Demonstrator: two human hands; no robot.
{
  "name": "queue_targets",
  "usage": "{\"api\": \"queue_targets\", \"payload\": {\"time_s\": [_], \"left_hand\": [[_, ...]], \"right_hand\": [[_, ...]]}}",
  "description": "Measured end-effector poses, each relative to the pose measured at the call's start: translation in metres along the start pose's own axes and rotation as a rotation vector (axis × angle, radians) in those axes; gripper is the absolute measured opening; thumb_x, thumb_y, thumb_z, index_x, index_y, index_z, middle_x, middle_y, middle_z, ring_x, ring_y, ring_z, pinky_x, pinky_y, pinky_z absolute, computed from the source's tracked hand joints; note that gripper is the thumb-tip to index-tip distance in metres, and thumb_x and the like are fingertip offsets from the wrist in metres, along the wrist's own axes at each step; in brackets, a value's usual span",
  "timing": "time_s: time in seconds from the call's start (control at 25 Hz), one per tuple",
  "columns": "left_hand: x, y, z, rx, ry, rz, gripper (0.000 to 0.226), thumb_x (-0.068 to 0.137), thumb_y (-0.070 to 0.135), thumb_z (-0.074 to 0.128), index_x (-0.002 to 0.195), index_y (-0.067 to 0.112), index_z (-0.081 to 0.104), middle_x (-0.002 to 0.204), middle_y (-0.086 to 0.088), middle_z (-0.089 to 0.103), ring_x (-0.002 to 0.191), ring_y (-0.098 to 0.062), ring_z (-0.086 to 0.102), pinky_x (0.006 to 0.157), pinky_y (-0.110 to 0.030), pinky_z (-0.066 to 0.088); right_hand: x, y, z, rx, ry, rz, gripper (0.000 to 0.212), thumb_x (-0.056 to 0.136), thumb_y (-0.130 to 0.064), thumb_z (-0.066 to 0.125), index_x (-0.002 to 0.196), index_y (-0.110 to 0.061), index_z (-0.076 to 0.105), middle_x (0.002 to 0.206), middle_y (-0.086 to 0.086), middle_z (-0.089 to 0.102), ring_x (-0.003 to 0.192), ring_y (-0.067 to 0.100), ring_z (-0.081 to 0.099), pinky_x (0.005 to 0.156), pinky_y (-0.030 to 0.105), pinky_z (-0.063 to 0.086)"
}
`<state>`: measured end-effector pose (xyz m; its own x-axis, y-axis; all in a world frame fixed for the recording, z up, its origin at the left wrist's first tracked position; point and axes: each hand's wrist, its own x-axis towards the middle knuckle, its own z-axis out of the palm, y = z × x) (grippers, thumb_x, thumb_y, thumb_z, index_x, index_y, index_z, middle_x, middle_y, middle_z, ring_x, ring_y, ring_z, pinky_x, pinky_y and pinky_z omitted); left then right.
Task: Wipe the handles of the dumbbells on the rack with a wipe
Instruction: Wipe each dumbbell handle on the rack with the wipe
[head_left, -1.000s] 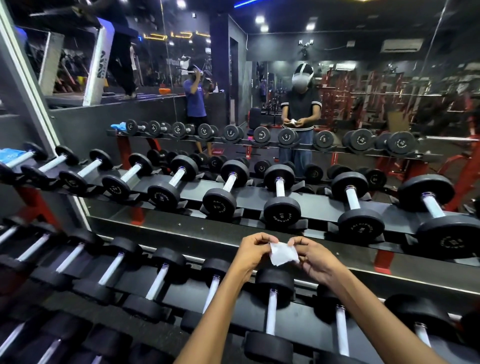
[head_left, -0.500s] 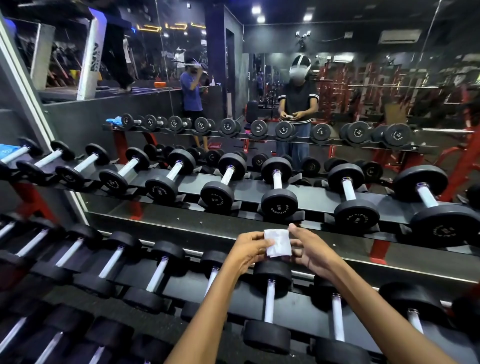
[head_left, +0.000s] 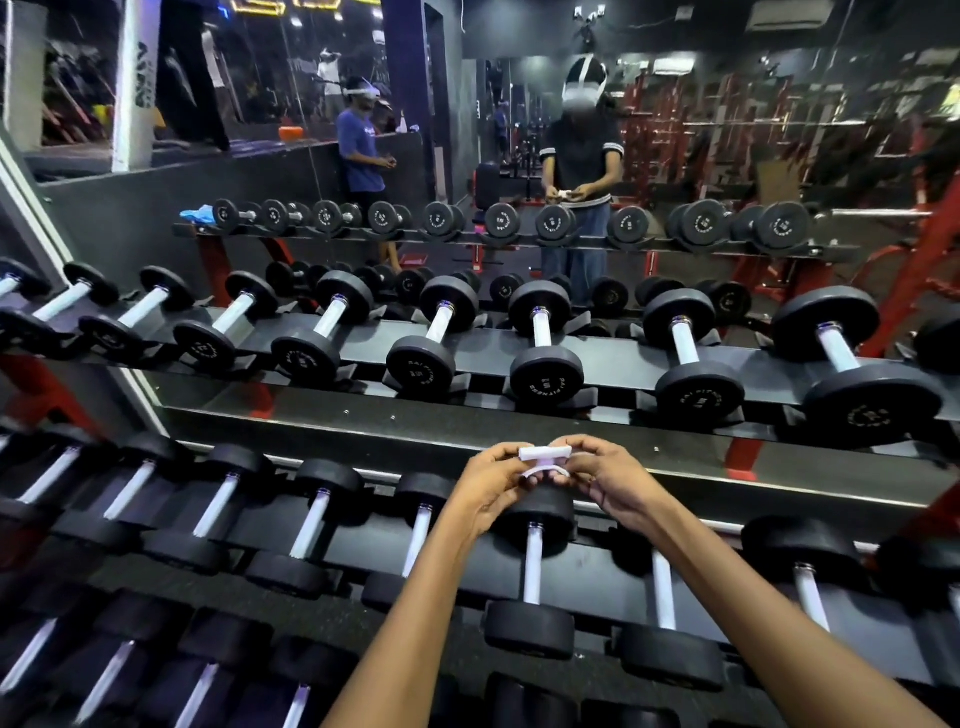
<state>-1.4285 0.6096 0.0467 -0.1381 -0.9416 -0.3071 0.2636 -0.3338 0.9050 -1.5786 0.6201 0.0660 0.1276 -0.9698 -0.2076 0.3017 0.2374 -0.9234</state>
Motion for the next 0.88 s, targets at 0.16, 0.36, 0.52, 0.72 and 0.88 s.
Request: {"api": "queue_targets", "payload": {"time_s": [0.16,0.36,0.52,0.72,0.88], "left_hand": [[0.004,-0.006,0.003,-0.193,0.045,-0.103,0.017,0.096,0.004,0.049,0.083,0.003,0.061,0.061,-0.007,0.066,0.049,-0.011,0.064,0.054,-0.019,0.055],[0.010,-0.021,0.008,-0.036,0.074,-0.016,0.017,0.088,-0.010,0.059,0.094,0.006,0.058,0.085,-0.009,0.063,0.057,-0.004,0.066,0.057,-0.014,0.052],[0.023,-0.033,0.008,0.067,0.092,0.020,0.007,0.092,-0.001,0.060,0.096,0.004,0.062,0.080,-0.005,0.067,0.059,-0.004,0.066,0.058,-0.013,0.053],[0.044,-0.068,-0.002,0.229,0.177,0.042,0.007,0.093,0.006,0.061,0.090,0.011,0.061,0.074,0.001,0.068,0.062,-0.005,0.062,0.058,-0.015,0.050],[0.073,-0.120,-0.040,0.378,0.468,-0.037,0.020,0.094,0.025,0.061,0.111,0.014,0.058,0.104,-0.013,0.066,0.097,-0.028,0.064,0.085,-0.033,0.047]], "right_hand": [[0.004,0.006,-0.004,-0.101,0.065,-0.008,0.026,0.086,0.018,0.040,0.077,0.006,0.061,0.075,0.015,0.062,0.063,0.015,0.062,0.056,0.012,0.052],[0.015,0.010,-0.022,-0.028,0.012,0.063,0.010,0.089,0.000,0.052,0.087,-0.002,0.062,0.080,0.008,0.063,0.061,0.012,0.063,0.055,0.018,0.053],[0.033,0.027,-0.034,-0.269,-0.113,0.048,0.012,0.083,0.002,0.063,0.096,0.002,0.063,0.083,0.014,0.064,0.068,0.018,0.062,0.060,0.018,0.052],[0.049,0.054,-0.042,-0.169,-0.088,0.138,0.006,0.085,0.005,0.059,0.086,0.000,0.063,0.072,0.010,0.066,0.060,0.013,0.065,0.056,0.017,0.052],[0.077,0.097,-0.076,-0.047,0.202,0.237,0.013,0.086,0.013,0.052,0.082,0.001,0.057,0.082,0.016,0.058,0.064,0.019,0.061,0.055,0.019,0.056]]}}
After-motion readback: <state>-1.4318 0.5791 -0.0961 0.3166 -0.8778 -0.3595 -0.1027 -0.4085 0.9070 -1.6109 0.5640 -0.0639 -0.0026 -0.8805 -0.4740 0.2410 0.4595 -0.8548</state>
